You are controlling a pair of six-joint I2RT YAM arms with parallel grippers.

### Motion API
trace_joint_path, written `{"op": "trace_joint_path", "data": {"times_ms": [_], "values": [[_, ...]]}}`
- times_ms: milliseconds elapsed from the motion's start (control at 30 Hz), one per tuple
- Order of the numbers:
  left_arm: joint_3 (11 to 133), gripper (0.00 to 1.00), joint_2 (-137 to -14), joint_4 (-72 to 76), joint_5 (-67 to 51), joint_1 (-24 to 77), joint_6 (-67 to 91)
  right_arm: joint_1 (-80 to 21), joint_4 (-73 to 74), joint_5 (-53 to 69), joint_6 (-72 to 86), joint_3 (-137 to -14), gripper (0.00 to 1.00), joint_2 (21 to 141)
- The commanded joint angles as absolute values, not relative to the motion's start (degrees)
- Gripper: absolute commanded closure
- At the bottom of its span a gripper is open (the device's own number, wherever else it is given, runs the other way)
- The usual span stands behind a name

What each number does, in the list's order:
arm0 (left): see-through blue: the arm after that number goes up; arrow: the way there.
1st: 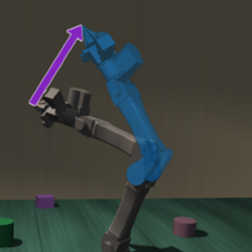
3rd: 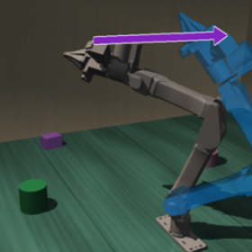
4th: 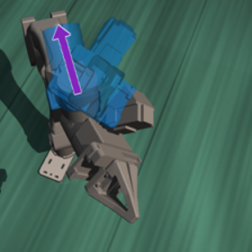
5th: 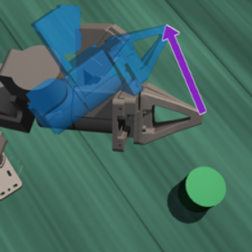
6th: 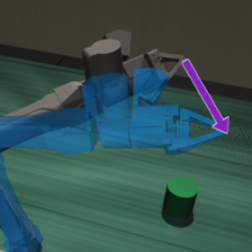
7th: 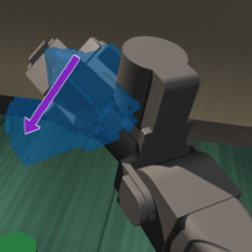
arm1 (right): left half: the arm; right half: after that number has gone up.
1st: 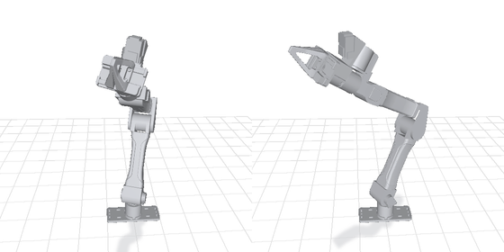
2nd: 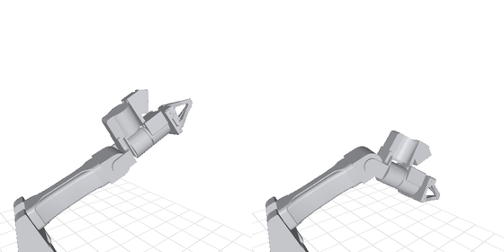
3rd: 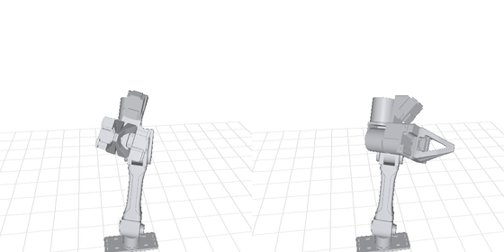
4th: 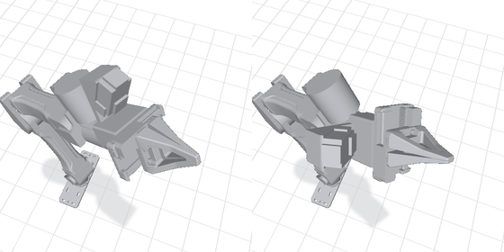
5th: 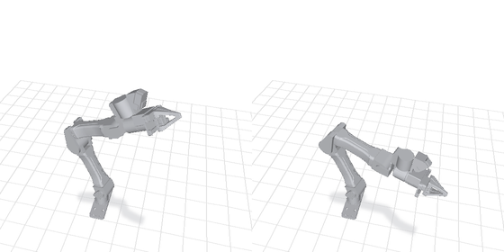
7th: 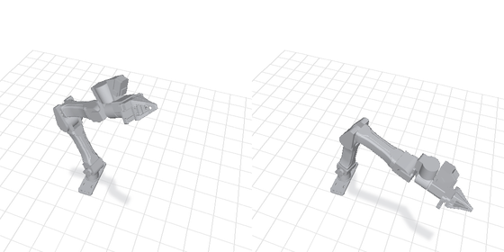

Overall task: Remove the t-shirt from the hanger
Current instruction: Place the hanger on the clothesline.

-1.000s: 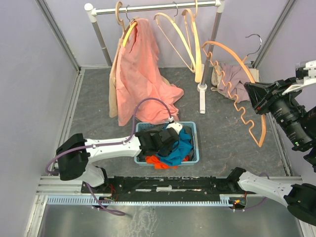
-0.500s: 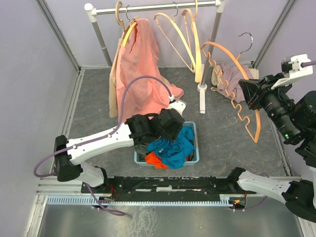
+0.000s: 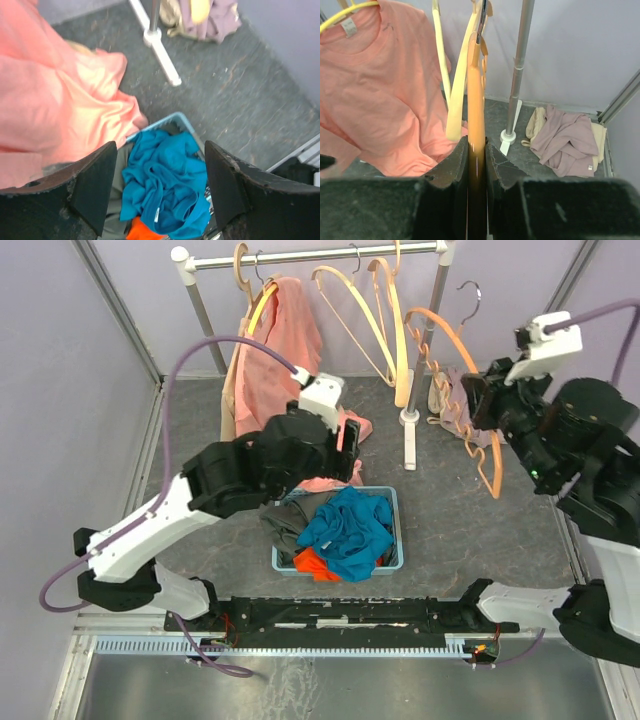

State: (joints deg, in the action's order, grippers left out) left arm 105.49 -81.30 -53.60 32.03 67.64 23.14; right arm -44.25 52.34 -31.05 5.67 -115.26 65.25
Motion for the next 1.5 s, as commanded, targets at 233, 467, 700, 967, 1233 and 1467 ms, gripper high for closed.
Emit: {"op": "trace_joint_path", "data": {"times_ms": [233,467,700,967,1233,1467], "values": [[113.5,0.12,-76.3,-43.2,36.2,67.9,14.8,-42.9,38.1,-36.5,-0.9,-118.4,0.99,75.7],[105.0,0.05,-68.4,-29.6,39.5,67.9,10.7,-35.9,34.5,-31.3,0.9,-123.4,0.99,83.5],[105.2,0.04,-66.8,-30.3,41.3,67.9,9.5,-29.8,31.7,-24.0,2.4,-128.3,0.99,90.0],[99.3,0.03,-62.4,-25.8,47.0,67.9,8.4,-26.8,31.6,-21.2,2.2,-134.7,0.99,96.7],[100.6,0.02,-61.6,-23.5,51.4,67.9,5.1,-24.0,30.3,-18.3,5.0,-132.4,0.99,98.5],[104.5,0.01,-63.5,-22.7,56.9,68.0,0.6,-22.8,30.5,-16.4,7.8,-126.9,0.93,96.7]]}}
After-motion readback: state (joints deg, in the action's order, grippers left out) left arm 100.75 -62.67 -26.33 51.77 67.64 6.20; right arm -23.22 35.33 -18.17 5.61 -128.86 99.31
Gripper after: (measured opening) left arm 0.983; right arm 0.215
